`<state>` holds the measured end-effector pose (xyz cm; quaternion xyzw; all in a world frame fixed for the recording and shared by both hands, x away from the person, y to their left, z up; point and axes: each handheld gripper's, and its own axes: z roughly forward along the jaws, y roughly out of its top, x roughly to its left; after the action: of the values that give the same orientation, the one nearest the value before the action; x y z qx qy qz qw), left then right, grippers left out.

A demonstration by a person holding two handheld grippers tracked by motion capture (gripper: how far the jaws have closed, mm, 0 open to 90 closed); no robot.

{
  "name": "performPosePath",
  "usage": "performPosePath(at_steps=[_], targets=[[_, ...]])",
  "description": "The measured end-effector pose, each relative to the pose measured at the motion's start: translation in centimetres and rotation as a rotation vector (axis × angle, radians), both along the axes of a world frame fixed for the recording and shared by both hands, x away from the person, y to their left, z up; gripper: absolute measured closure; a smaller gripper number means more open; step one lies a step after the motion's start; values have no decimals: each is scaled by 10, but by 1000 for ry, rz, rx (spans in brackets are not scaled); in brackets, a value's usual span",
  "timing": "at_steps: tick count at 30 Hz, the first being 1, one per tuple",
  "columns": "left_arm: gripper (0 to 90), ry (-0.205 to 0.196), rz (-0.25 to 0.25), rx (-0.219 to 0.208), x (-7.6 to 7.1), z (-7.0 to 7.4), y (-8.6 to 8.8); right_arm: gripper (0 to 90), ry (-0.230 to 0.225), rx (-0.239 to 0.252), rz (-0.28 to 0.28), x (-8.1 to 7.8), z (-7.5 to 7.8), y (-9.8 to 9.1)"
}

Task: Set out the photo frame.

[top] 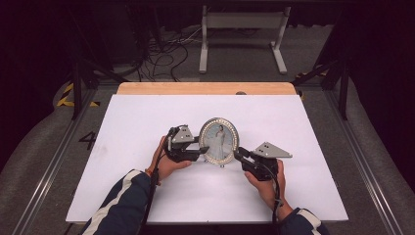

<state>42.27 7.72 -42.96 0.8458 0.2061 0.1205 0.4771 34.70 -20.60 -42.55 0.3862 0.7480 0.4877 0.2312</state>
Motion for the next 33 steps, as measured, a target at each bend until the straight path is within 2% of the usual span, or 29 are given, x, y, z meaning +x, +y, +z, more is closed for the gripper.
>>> performPosePath(at_steps=[4, 8, 12, 17, 26, 33], targets=[[534, -7, 0, -18, 2, 2, 0, 719, -16, 14, -10, -1, 2, -2], [572, -6, 3, -26, 2, 2, 2, 746, -32, 30, -3, -2, 3, 0], [658, -3, 15, -18, 1, 2, 5, 778, -36, 11, -4, 0, 4, 2], [667, -7, 17, -17, -4, 3, 7, 771, -27, 6, -11, 5, 3, 3], [662, 5, 35, -19, -11, 1, 11, 771, -25, 1, 11, 11, 4, 6], [662, -7, 25, 8, -15, 3, 12, 772, -29, -11, 17, 12, 4, 8]])
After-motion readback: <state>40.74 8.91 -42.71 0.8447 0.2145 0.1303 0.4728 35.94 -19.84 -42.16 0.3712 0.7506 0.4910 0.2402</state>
